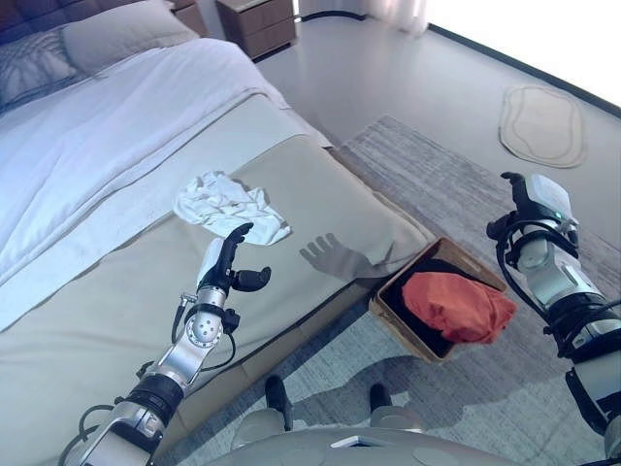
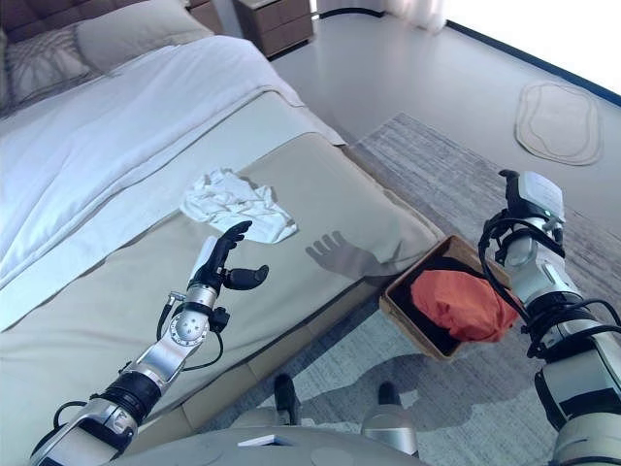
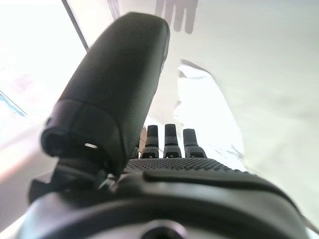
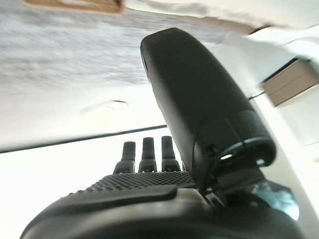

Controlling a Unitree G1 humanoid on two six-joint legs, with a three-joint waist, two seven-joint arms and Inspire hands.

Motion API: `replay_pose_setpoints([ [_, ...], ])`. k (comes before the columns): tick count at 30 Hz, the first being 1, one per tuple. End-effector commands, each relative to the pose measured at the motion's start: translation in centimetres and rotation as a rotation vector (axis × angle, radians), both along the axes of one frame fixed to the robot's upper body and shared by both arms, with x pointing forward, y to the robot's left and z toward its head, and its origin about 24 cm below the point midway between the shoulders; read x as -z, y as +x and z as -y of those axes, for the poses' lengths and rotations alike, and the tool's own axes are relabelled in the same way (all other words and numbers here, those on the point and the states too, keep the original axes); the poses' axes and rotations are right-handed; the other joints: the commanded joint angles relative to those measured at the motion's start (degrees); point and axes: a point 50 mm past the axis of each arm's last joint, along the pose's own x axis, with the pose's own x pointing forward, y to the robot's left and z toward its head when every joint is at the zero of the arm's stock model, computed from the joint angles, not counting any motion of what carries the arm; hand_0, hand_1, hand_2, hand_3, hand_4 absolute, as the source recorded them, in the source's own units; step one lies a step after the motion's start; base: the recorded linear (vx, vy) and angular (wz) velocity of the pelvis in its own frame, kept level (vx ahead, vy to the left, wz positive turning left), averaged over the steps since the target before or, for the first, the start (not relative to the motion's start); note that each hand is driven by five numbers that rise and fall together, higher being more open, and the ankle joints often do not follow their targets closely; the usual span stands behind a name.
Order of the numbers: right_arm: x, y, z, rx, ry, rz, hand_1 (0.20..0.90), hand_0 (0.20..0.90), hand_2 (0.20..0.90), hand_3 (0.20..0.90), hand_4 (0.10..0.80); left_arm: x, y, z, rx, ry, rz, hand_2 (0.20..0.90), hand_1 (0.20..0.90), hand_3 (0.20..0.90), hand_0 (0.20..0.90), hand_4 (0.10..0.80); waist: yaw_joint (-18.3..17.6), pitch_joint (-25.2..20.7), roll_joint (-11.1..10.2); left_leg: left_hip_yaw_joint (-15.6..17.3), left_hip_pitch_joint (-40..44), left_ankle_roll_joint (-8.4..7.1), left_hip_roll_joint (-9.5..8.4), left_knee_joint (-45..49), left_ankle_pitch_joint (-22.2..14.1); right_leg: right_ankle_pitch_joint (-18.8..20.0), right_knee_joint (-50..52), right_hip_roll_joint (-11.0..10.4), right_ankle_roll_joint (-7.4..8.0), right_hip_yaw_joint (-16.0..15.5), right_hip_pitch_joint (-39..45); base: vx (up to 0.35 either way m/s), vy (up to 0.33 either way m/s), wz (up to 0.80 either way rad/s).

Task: Pick up the clothes from the bed and place them into the basket

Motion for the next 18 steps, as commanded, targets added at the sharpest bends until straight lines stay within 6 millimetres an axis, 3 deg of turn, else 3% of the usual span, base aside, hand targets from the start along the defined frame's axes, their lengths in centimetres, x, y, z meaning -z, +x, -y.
replay_pose_setpoints([
  [1,-9.4,3.8,-4.1,-0.172,-0.144,0.335,0.9,0.9,0.9,0.9,0.8,-2.8,1.9,-1.0,-0.038,0.055,0.158,0.9,0.9,0.9,0.9,0.8,4.3,-2.7,-3.4,-2.3,3.5,-1.55,2.31,0.1,-6.1,1.6,3.4,-3.7,-1.88,-3.1,-3.9,0.029,0.017,0.23],
  [9,-12.0,5.3,-6.5,-0.213,-0.154,0.396,0.9,0.9,0.9,0.9,0.8,-3.1,1.2,-2.3,-0.058,0.051,0.192,0.9,0.9,0.9,0.9,0.8,9.4,-0.6,-2.9,-7.2,-1.1,-0.73,-0.17,7.3,-8.0,-2.2,10.7,-6.1,-2.88,-6.9,-5.1,0.043,0.077,0.3],
  [14,-15.6,6.0,-6.1,-0.14,-0.196,0.458,0.9,0.9,0.9,0.9,0.8,-5.3,2.2,-2.0,-0.022,0.017,0.293,0.9,0.9,0.9,0.9,0.8,13.0,6.0,-1.1,-11.0,-8.9,-0.01,-2.93,14.3,-9.1,-4.7,18.2,-8.8,-3.12,-9.3,-10.4,-0.183,0.063,0.46],
  [15,-17.3,6.2,-6.5,-0.131,-0.219,0.505,0.9,0.9,0.9,0.9,0.8,-6.0,2.5,-1.8,-0.014,0.011,0.331,0.9,0.9,0.9,0.9,0.8,14.4,8.6,-0.4,-12.3,-11.2,0.4,-3.95,16.1,-9.4,-5.1,19.9,-9.8,-3.22,-9.9,-11.9,-0.137,0.037,0.37],
  [18,-19.2,6.3,-7.4,-0.123,-0.233,0.554,0.9,0.9,0.9,0.9,0.8,-6.9,2.8,-1.6,-0.002,0.007,0.378,0.9,0.9,0.9,0.9,0.8,15.8,11.3,0.3,-13.3,-14.4,0.98,-5.48,19.7,-10.2,-6.1,24.1,-11.1,-3.48,-10.5,-14.5,-0.068,0.054,0.32],
])
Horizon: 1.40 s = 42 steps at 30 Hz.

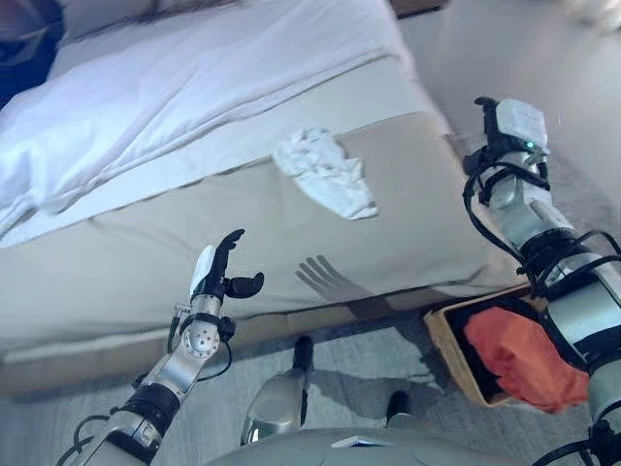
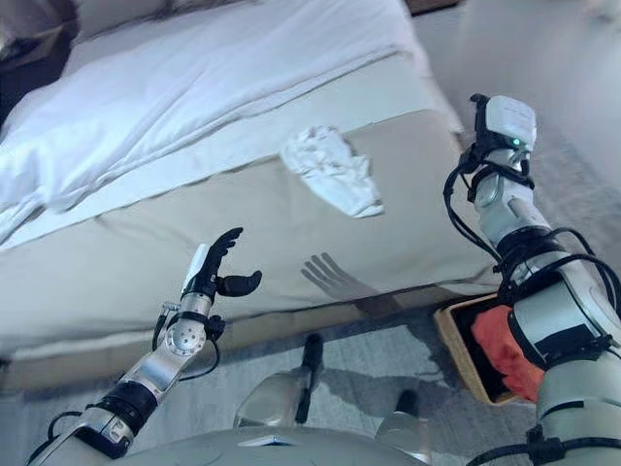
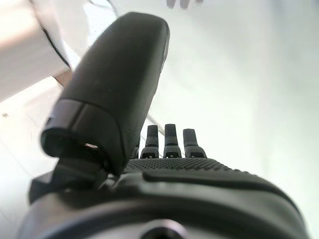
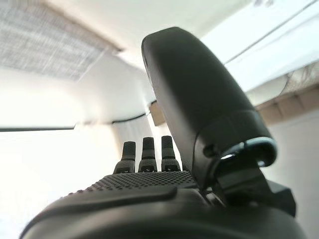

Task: Pick up the clothes from the bed and place them into the basket

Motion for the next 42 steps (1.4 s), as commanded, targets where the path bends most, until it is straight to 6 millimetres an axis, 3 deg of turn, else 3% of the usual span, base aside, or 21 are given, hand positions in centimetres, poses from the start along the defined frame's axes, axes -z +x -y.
replay_pose_setpoints([
  [1,-10.9,0.5,-3.6,-0.087,-0.093,0.353,0.9,0.9,0.9,0.9,0.8,-6.9,2.9,-0.8,0.028,0.014,0.33,0.9,0.9,0.9,0.9,0.8,3.3,5.6,-4.0,-1.9,-3.6,0.83,-0.43,14.7,-12.3,1.1,10.6,-6.2,-4.35,0.1,-6.7,-0.046,0.062,0.4],
  [7,-13.8,0.3,-4.4,-0.052,-0.055,0.443,0.9,0.9,0.9,0.9,0.8,-9.6,3.3,-0.3,0.057,-0.006,0.442,0.9,0.9,0.9,0.9,0.8,6.0,10.9,-2.8,-3.0,-12.4,2.81,-4.37,23.9,-15.1,-2.7,23.1,-8.1,-4.76,0.0,-15.4,-0.045,0.035,0.28],
  [8,-13.9,0.3,-4.5,-0.048,-0.051,0.444,0.9,0.9,0.9,0.9,0.8,-9.8,3.2,-0.3,0.059,-0.014,0.449,0.9,0.9,0.9,0.9,0.8,6.4,10.9,-2.6,-2.9,-13.4,2.9,-4.6,25.4,-16.8,-4.4,25.1,-8.0,-4.51,0.4,-16.6,0.009,0.012,0.29],
  [18,-14.9,0.1,-2.6,0.083,-0.014,0.455,0.9,0.9,0.9,0.9,0.8,-10.6,2.1,1.6,0.138,-0.084,0.526,0.9,0.9,0.9,0.9,0.8,9.6,10.9,1.2,-3.7,-30.1,4.94,-8.41,36.3,-18.4,-8.0,39.2,-8.3,-6.31,1.6,-33.1,-0.021,0.017,0.22],
  [24,-15.1,-0.1,-1.3,0.158,-0.04,0.399,0.9,0.9,0.9,0.9,0.8,-11.4,1.4,1.6,0.147,-0.111,0.583,0.9,0.9,0.9,0.9,0.8,10.5,10.9,2.3,-3.4,-36.1,5.91,-9.62,42.2,-20.1,-9.4,45.0,-8.0,-7.0,2.4,-39.3,0.004,-0.001,0.07],
  [32,-14.1,-0.2,0.7,0.275,-0.022,0.184,0.9,0.9,0.9,0.9,0.8,-11.9,0.5,0.9,0.134,-0.118,0.63,0.9,0.9,0.9,0.9,0.8,11.1,10.9,2.6,-3.1,-41.8,6.67,-9.58,47.2,-21.4,-10.9,49.0,-6.8,-7.43,3.3,-45.4,-0.008,-0.003,0.01],
  [34,-14.2,-0.4,1.2,0.296,-0.006,0.134,0.785,0.785,0.785,0.765,0.665,-12.0,0.4,0.7,0.134,-0.112,0.634,0.9,0.9,0.9,0.9,0.8,11.3,10.9,2.7,-3.1,-42.1,6.8,-9.46,47.7,-21.5,-11.1,49.6,-6.7,-7.66,3.4,-46.0,-0.031,-0.007,-0.03],
  [35,-14.2,-0.4,1.3,0.302,0.007,0.124,0.476,0.476,0.476,0.406,0.306,-12.1,0.3,0.6,0.132,-0.111,0.633,0.9,0.9,0.9,0.9,0.8,11.3,10.9,2.7,-3.0,-42.1,6.85,-9.43,47.8,-21.5,-11.2,49.8,-6.6,-7.72,3.4,-46.0,-0.021,-0.011,-0.03],
  [36,-14.2,-0.5,1.4,0.305,0.017,0.118,0.476,0.476,0.476,0.406,0.306,-12.2,0.3,0.5,0.13,-0.109,0.634,0.9,0.9,0.9,0.9,0.8,11.3,10.9,2.7,-3.0,-42.1,6.86,-9.38,47.8,-21.5,-11.3,49.9,-6.6,-7.78,3.4,-46.0,0.0,0.0,0.0],
  [37,-14.3,-0.6,1.6,0.312,0.021,0.116,0.3,0.3,0.3,0.2,0.1,-12.3,0.3,0.4,0.126,-0.107,0.635,0.9,0.9,0.9,0.9,0.8,11.3,10.9,2.6,-2.9,-42.0,6.77,-9.36,48.0,-21.5,-11.3,50.0,-6.5,-7.89,3.4,-45.9,0.0,0.0,0.0],
  [42,-15.0,-0.9,2.0,0.322,0.023,0.16,0.3,0.3,0.3,0.2,0.1,-12.2,0.2,0.1,0.119,-0.104,0.631,0.9,0.9,0.9,0.9,0.8,11.3,10.9,2.5,-2.7,-41.0,6.83,-9.34,47.8,-21.5,-11.3,49.6,-6.4,-8.03,3.2,-44.8,0.0,0.0,0.0],
])
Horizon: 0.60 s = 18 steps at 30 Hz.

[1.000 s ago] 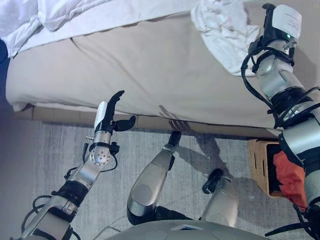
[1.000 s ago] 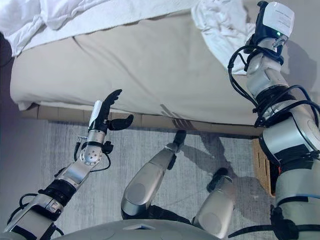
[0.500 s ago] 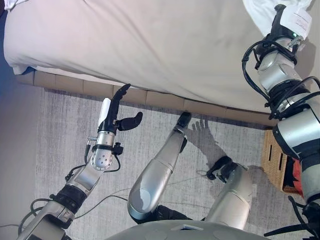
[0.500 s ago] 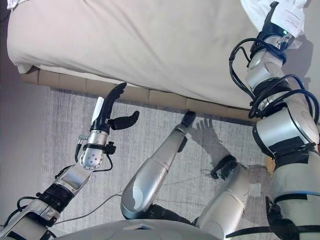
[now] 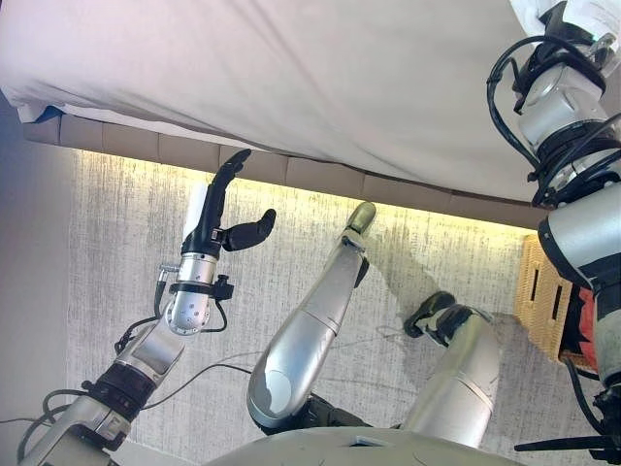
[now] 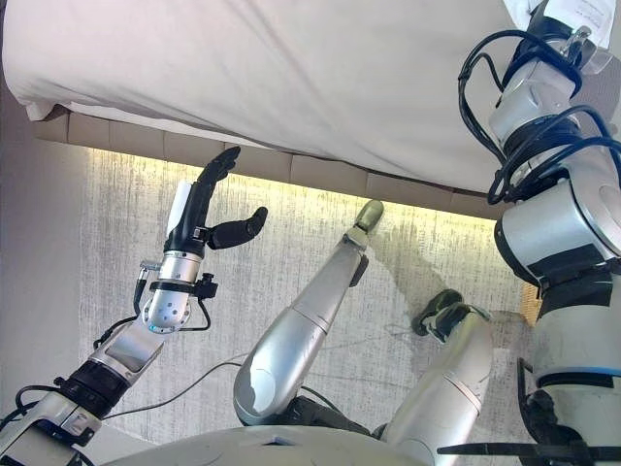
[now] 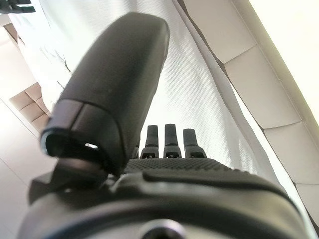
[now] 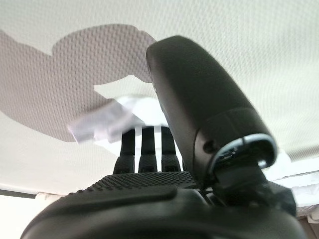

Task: Pick up the clothes from the bed and place them into the basket

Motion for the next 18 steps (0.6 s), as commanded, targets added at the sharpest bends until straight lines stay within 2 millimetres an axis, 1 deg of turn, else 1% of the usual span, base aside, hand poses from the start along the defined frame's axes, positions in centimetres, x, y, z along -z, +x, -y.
replay_pose_setpoints([
  [1,-3.9,-1.8,2.1,0.088,-0.11,0.085,0.3,0.3,0.3,0.2,0.1,-3.1,-0.3,-1.1,-0.025,-0.079,0.179,0.9,0.9,0.9,0.9,0.8,0.9,-1.5,3.1,2.9,3.6,5.02,1.44,10.7,-12.9,5.4,0.3,3.6,-3.59,-0.5,0.9,0.0,0.0,0.0],
  [6,-3.6,-1.7,2.0,0.077,-0.114,0.079,0.3,0.3,0.3,0.2,0.1,-3.2,-0.4,-1.3,-0.024,-0.07,0.171,0.9,0.9,0.9,0.9,0.8,0.6,-1.5,2.4,3.1,7.5,4.86,2.22,8.7,-12.9,5.8,-2.1,3.6,-3.64,-1.3,5.1,0.023,0.003,-0.04],
  [9,-3.0,-1.5,2.0,0.066,-0.112,0.066,0.3,0.3,0.3,0.2,0.1,-3.3,-0.1,-1.4,-0.025,-0.059,0.169,0.9,0.9,0.9,0.9,0.8,0.3,-1.5,1.3,3.3,11.3,4.67,2.92,6.1,-12.7,6.3,-5.0,3.5,-3.49,-2.0,9.3,0.035,-0.012,-0.07],
  [10,-3.0,-1.5,2.0,0.066,-0.112,0.065,0.3,0.3,0.3,0.2,0.1,-3.3,-0.1,-1.4,-0.025,-0.059,0.168,0.9,0.9,0.9,0.9,0.8,0.3,-1.5,1.3,3.3,11.5,4.66,2.96,6.0,-12.6,6.4,-5.2,3.5,-3.49,-2.1,9.5,0.045,-0.031,-0.08],
  [11,-2.8,-1.4,1.9,0.062,-0.109,0.061,0.3,0.3,0.3,0.2,0.1,-3.5,0.1,-1.4,-0.023,-0.052,0.168,0.9,0.9,0.9,0.9,0.8,0.2,-1.5,0.7,3.4,13.4,4.59,3.39,4.7,-12.5,6.8,-6.8,3.3,-3.38,-2.4,11.6,0.036,-0.03,-0.09],
  [18,-2.2,-1.3,2.1,0.027,-0.112,0.086,0.3,0.3,0.3,0.2,0.1,-3.7,0.7,-1.7,-0.035,-0.021,0.153,0.9,0.9,0.9,0.9,0.8,-0.9,-1.5,-1.6,3.9,23.4,4.23,5.24,-1.9,-11.8,9.1,-14.8,2.9,-2.54,-3.8,22.0,0.045,-0.016,-0.11],
])
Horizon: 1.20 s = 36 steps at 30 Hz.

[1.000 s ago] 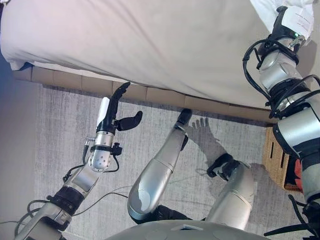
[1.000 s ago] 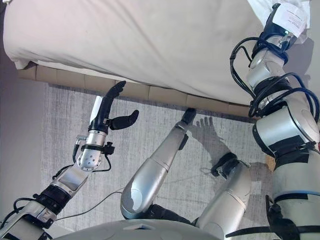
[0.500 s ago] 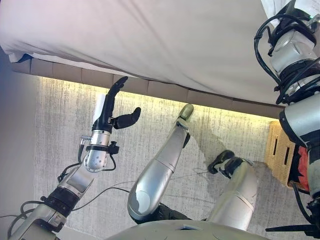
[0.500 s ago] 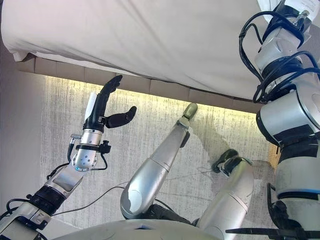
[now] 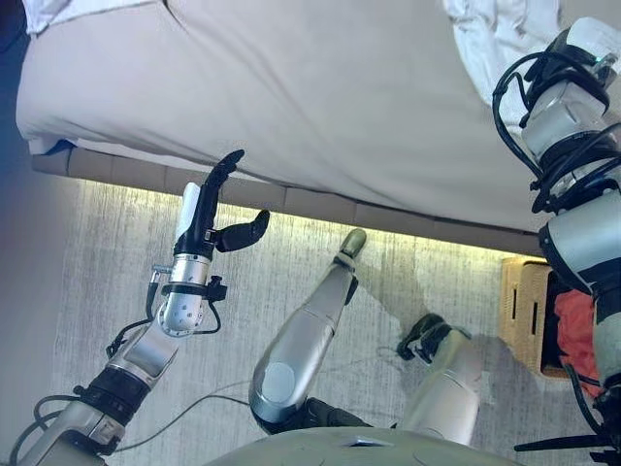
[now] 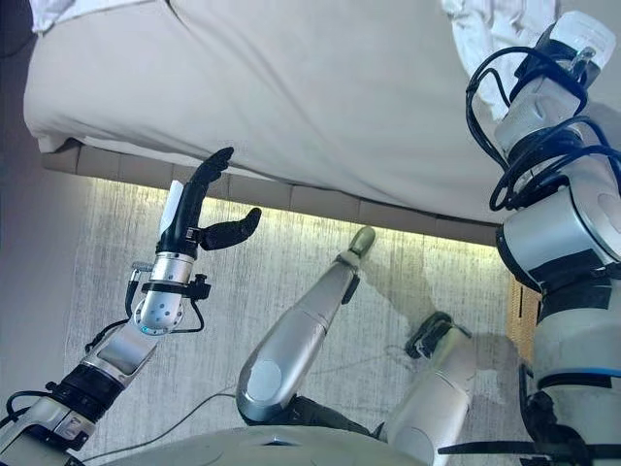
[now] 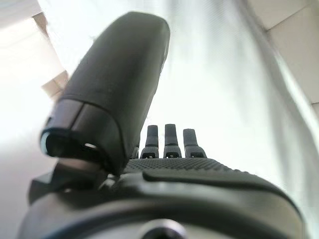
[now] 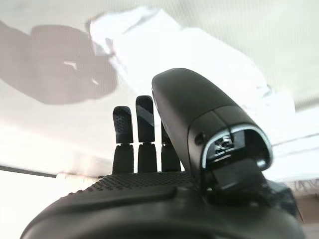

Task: Pick up the clothes from the bed and place them into the basket

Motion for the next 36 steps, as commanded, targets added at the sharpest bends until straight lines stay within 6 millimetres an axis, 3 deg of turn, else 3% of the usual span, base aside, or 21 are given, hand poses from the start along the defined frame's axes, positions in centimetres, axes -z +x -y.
replay_pose_setpoints([
  [1,-6.2,-1.2,0.6,-0.004,-0.147,0.198,0.3,0.3,0.3,0.2,0.1,-3.6,1.0,-1.2,-0.032,-0.024,0.161,0.9,0.9,0.9,0.9,0.8,-0.6,-1.4,-1.4,1.8,5.7,3.92,3.31,5.2,-11.7,9.3,-3.7,2.6,-2.46,-2.0,3.3,0.045,-0.009,-0.13],
  [4,-6.3,-1.3,0.4,-0.048,-0.161,0.247,0.3,0.3,0.3,0.2,0.1,-3.9,1.4,-1.3,-0.048,-0.003,0.158,0.9,0.9,0.9,0.9,0.8,-1.7,-1.4,-3.1,2.2,11.2,3.61,4.51,1.2,-11.0,11.2,-9.1,2.7,-1.68,-1.9,8.9,0.064,-0.013,-0.21],
  [12,-5.7,-1.4,0.8,-0.115,-0.135,0.248,0.3,0.3,0.3,0.2,0.1,-3.5,1.9,-1.4,-0.067,0.011,0.121,0.9,0.9,0.9,0.9,0.8,-3.3,-3.6,-5.1,3.1,16.0,2.77,6.22,-4.0,-9.5,13.5,-16.3,3.4,-0.76,-1.6,14.0,0.043,0.012,-0.13],
  [14,-5.0,-1.3,0.8,-0.138,-0.095,0.249,0.481,0.481,0.481,0.411,0.311,-3.2,2.0,-1.3,-0.07,0.008,0.104,0.9,0.9,0.9,0.9,0.8,-3.9,-4.0,-5.0,3.4,16.5,2.63,6.62,-6.1,-7.2,15.6,-18.6,3.4,-0.86,-2.0,14.3,-0.03,0.033,-0.08],
  [15,-4.8,-1.2,0.7,-0.142,-0.091,0.246,0.851,0.851,0.851,0.842,0.742,-3.1,2.0,-1.3,-0.072,0.007,0.102,0.9,0.9,0.9,0.9,0.8,-4.0,-4.1,-5.1,3.5,16.7,2.56,6.7,-6.6,-7.0,15.8,-19.1,3.5,-0.79,-2.0,14.5,0.024,-0.005,-0.13],
  [16,-4.5,-1.1,0.6,-0.149,-0.084,0.244,0.9,0.9,0.9,0.9,0.8,-3.1,2.0,-1.4,-0.076,0.005,0.098,0.9,0.9,0.9,0.9,0.8,-4.1,-4.2,-5.1,3.5,17.2,2.43,6.85,-7.3,-6.7,16.2,-20.0,3.6,-0.69,-2.0,14.9,0.017,-0.009,-0.05],
  [21,-1.3,-0.4,-0.9,-0.236,0.003,0.234,0.9,0.9,0.9,0.9,0.8,-1.4,2.0,-2.2,-0.133,-0.06,-0.007,0.9,0.9,0.9,0.9,0.8,-5.6,-6.6,-5.8,4.1,22.3,1.39,8.59,-15.1,-4.1,19.1,-28.4,4.8,0.27,-1.3,19.3,0.075,-0.013,-0.07],
  [27,3.6,-0.4,-3.4,-0.332,0.009,0.195,0.9,0.9,0.9,0.9,0.8,1.7,1.0,-3.1,-0.204,-0.182,-0.182,0.9,0.9,0.9,0.9,0.8,-8.0,-12.7,-7.5,5.6,29.8,-0.22,11.09,-28.5,0.4,24.4,-41.3,7.2,2.33,-0.4,25.7,0.138,-0.059,-0.13],
  [32,5.8,-0.7,-4.7,-0.386,-0.021,0.129,0.9,0.9,0.9,0.9,0.8,2.3,0.7,-3.2,-0.215,-0.224,-0.21,0.9,0.9,0.9,0.9,0.8,-9.1,-16.5,-8.4,6.9,33.0,-1.19,12.64,-34.3,2.5,25.9,-46.2,8.6,3.27,-0.4,28.4,0.06,-0.085,-0.14],
  [36,6.3,-0.6,-4.8,-0.388,-0.015,0.089,0.9,0.9,0.9,0.9,0.8,2.0,1.3,-2.5,-0.209,-0.23,-0.2,0.9,0.9,0.9,0.9,0.8,-9.5,-18.2,-9.1,7.4,34.4,-1.89,13.84,-34.8,2.5,25.7,-47.7,9.5,3.35,-0.7,29.5,0.009,-0.093,-0.07],
])
